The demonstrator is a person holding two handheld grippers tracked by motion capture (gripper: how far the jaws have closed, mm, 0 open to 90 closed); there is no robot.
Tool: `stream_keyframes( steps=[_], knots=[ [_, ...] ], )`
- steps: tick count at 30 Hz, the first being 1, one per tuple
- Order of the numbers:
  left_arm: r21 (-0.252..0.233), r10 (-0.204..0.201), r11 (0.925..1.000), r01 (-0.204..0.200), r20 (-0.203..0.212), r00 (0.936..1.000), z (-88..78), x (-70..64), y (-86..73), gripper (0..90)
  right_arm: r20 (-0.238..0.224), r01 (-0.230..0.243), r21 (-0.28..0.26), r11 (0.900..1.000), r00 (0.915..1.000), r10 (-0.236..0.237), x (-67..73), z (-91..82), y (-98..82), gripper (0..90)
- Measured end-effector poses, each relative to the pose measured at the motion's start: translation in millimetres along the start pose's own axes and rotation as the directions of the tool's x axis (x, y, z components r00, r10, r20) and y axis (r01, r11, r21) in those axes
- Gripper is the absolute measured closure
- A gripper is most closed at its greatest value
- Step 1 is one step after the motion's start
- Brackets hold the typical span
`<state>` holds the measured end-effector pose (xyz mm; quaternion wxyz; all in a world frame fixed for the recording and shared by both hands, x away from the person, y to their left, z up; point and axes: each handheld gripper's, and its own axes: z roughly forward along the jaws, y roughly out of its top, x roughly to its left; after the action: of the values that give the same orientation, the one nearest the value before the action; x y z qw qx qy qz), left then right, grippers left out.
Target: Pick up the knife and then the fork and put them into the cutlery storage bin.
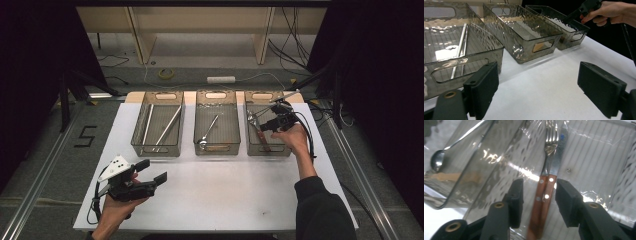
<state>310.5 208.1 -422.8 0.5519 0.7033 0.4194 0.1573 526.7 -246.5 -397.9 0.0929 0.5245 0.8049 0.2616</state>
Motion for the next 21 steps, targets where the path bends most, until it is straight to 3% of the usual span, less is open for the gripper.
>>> stream_keyframes(
  steps=[3, 21],
  knots=[
    [0.001, -0.002, 1.0, 0.002, 0.0, 1.0, 0.3, 0.1, 0.0, 17.0, -0.014, 0.008, -0.027, 1.0, 0.9999, -0.009, 2.3, -2.9, -2.6, 52.3],
    [0.005, 0.002, 1.0, -0.002, 0.001, 1.0, 0.6, -0.2, -0.1, 17.0, -0.057, 0.037, -0.132, 0.991, 0.9974, -0.045, 22.5, -23.1, -11.9, 43.6]
  ],
)
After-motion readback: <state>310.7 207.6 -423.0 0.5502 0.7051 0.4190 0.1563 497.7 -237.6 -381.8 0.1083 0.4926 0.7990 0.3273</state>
